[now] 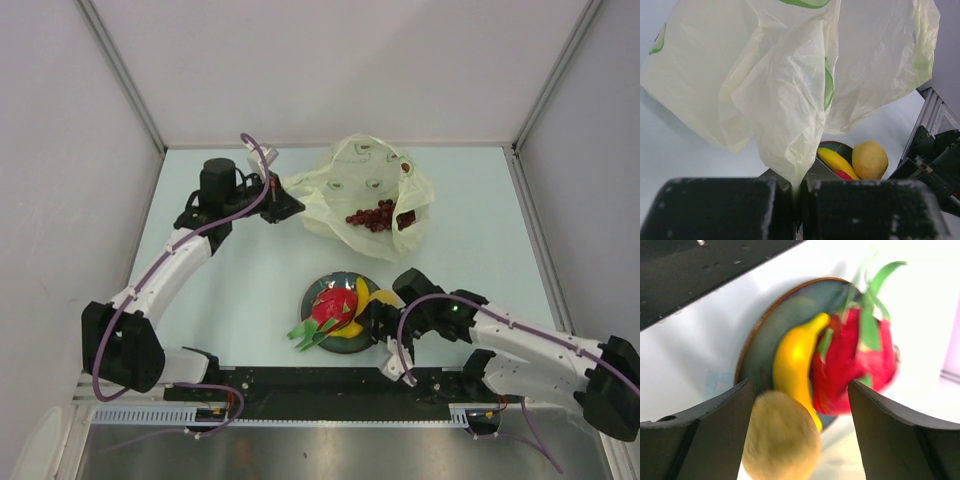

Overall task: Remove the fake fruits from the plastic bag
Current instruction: Place the fake fruit on the plate, then take out the fake fruit from the plastic bag.

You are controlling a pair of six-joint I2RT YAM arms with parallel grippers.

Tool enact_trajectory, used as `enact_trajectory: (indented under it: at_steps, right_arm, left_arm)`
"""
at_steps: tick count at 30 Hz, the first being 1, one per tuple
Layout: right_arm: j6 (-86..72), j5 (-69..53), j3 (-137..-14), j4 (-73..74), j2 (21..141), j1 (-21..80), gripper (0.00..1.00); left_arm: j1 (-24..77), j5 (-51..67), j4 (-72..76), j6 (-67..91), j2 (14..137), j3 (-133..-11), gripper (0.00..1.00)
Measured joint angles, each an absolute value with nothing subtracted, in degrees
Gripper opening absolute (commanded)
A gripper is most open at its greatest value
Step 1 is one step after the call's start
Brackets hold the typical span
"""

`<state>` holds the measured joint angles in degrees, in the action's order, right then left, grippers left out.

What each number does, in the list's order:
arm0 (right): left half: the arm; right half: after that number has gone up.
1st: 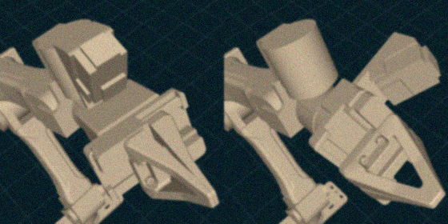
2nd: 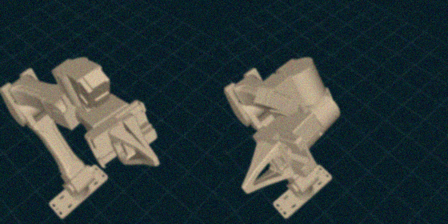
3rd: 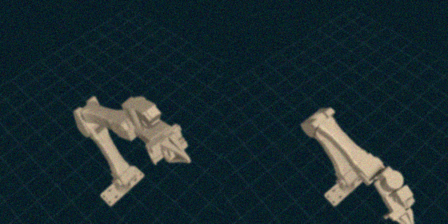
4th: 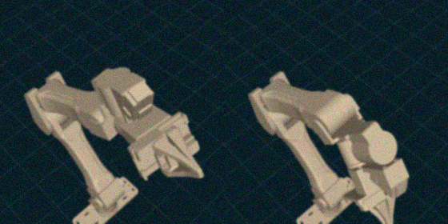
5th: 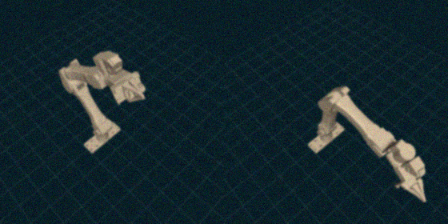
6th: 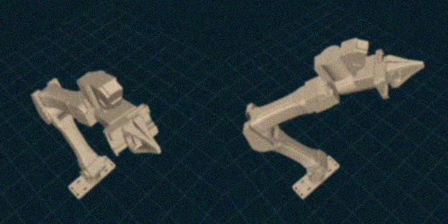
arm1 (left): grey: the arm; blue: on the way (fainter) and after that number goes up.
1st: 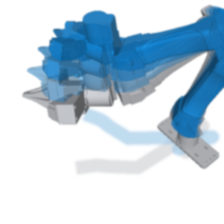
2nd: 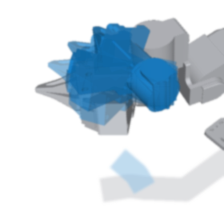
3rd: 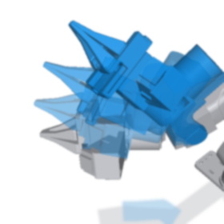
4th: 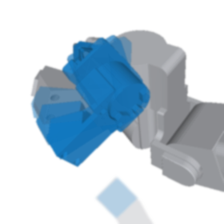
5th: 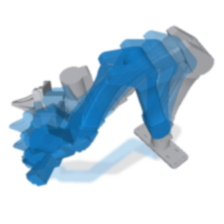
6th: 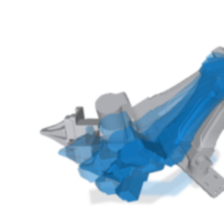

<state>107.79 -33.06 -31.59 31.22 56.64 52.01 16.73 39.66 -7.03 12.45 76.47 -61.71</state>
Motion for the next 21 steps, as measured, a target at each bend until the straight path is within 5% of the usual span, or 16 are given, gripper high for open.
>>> enact_trajectory:
  at_steps: [11, 21]
  right_arm:
    - [110.5, -41.3, -31.48, 41.36, 44.18, 39.55, 0.74]
    - [87.74, -38.61, -33.76, 20.1, 46.59, 33.91, 0.66]
  left_arm:
    - [16.75, 39.75, -6.52, 12.43, 76.64, -61.71, 0.0]
    - [17.34, 39.83, -5.65, 11.51, 76.93, -60.88, 0.0]
